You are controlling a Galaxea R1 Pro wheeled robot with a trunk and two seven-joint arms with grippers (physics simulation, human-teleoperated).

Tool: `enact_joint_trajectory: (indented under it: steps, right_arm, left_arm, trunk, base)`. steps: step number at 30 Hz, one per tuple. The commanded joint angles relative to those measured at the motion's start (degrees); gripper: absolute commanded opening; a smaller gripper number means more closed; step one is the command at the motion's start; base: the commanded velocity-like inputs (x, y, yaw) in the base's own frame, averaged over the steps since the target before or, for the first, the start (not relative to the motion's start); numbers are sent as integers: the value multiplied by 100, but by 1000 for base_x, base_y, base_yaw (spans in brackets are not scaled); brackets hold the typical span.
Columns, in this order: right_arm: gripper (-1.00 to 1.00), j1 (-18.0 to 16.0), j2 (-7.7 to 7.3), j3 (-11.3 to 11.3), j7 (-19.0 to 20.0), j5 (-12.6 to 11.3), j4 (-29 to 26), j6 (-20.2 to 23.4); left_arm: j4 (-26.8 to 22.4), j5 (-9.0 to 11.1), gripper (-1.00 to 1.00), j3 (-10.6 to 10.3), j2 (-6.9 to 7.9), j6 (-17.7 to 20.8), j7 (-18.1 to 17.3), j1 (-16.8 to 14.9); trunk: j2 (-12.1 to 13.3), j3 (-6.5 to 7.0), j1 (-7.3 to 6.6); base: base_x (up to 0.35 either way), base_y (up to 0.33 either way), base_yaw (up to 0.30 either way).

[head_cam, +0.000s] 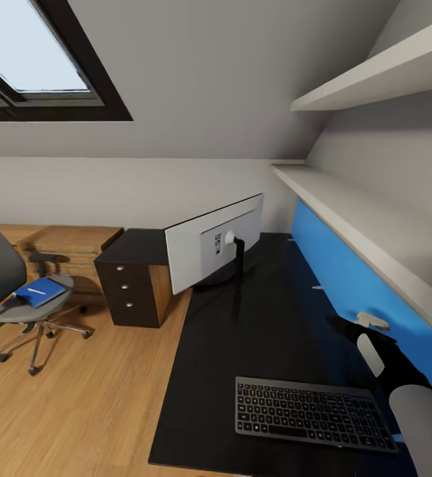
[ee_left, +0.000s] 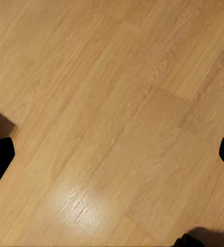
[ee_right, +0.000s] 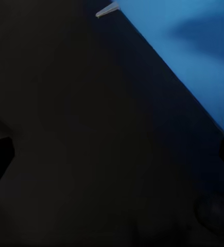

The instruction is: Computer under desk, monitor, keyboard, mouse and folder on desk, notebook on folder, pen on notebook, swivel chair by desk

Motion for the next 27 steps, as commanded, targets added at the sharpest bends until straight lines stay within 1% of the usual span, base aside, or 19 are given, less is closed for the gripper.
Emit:
enact_joint_trajectory:
  steps: [1,3,5,6,7,8,9,10,13,14,15,16,17,18,20,22,24,26,27]
  right_arm:
    - [100,-4,14,2,-35,-55,-11,27]
    - [100,-4,45,5,-35,-53,-8,26]
    - [100,-4,74,11,-35,-50,-5,26]
    - [100,-4,103,14,-35,-47,-4,26]
    - [100,-4,122,15,-35,-44,-4,26]
    - [100,-4,157,16,-37,-39,-3,26]
    - [100,-4,172,17,-37,-36,-1,25]
    - [100,-4,199,19,-36,-32,2,22]
    - [100,-4,238,25,-36,-26,10,20]
    - [100,-4,268,29,-36,-17,15,19]
    - [100,-4,286,31,-36,-8,17,19]
    - [100,-4,387,29,-34,124,22,18]
    - [100,-4,405,29,-32,170,24,18]
    - [100,-4,445,29,-28,275,27,18]
    - [100,-4,481,28,-28,386,32,18]
    - [100,-4,512,28,-27,481,36,18]
    - [100,-4,558,28,-31,596,35,18]
    - [100,-4,571,28,-33,626,34,18]
    - [100,-4,584,25,-34,657,25,18]
  left_arm:
    - [-21,55,100,4,17,-25,31,-4]
    - [-229,60,100,108,38,-15,26,-4]
    - [-685,63,100,185,71,29,25,-4]
    - [-1059,69,100,234,118,123,24,-4]
    - [-1251,72,100,259,144,214,26,-4]
    - [-1628,74,100,316,181,512,31,-4]
    - [-1813,74,100,348,196,725,35,-4]
    - [-2196,77,100,437,223,1252,40,-4]
    - [-2847,83,100,686,246,2192,45,-4]
    - [-3338,89,100,915,243,2814,47,-4]
    - [-3590,92,100,1029,237,3096,46,-4]
    - [-4764,131,100,1381,194,4067,50,-4]
    - [-4965,165,100,1418,182,4174,51,-4]
    - [-5307,280,100,1470,157,4331,54,-4]
    - [-5559,449,100,1507,136,4433,53,-4]
    - [-5727,646,100,1538,122,4498,52,-4]
    - [-5870,1056,100,1574,121,4565,51,-4]
    - [-5900,1172,100,1587,134,4582,50,-4]
    - [-5926,1292,100,1654,167,4601,50,-4]
  trunk:
    - [-13,-13,4]
    - [-13,-13,4]
    - [-13,-13,4]
    - [-13,-13,4]
    - [-13,-13,4]
    - [-13,-13,4]
    - [-13,-13,4]
    - [-13,-13,4]
    - [-13,-13,4]
    - [-13,-13,4]
    - [-13,-13,4]
    - [-13,-13,4]
    - [-13,-13,4]
    - [-13,-13,4]
    - [-13,-13,4]
    - [-13,-13,4]
    - [-13,-13,4]
    - [-13,-13,4]
    - [-13,-13,4]
  base:
    - [0,0,-264]
    - [0,0,-264]
    - [0,0,-265]
    - [0,0,-265]
    - [0,0,-265]
    - [0,0,-265]
    - [0,0,-263]
    - [0,0,-248]
    - [0,0,-197]
    - [0,0,-105]
    - [0,0,-84]
    - [0,0,-28]
    - [0,0,-22]
    - [0,0,-14]
    - [0,0,-10]
    - [0,0,-6]
    - [0,0,-3]
    - [0,0,-2]
    - [0,0,0]
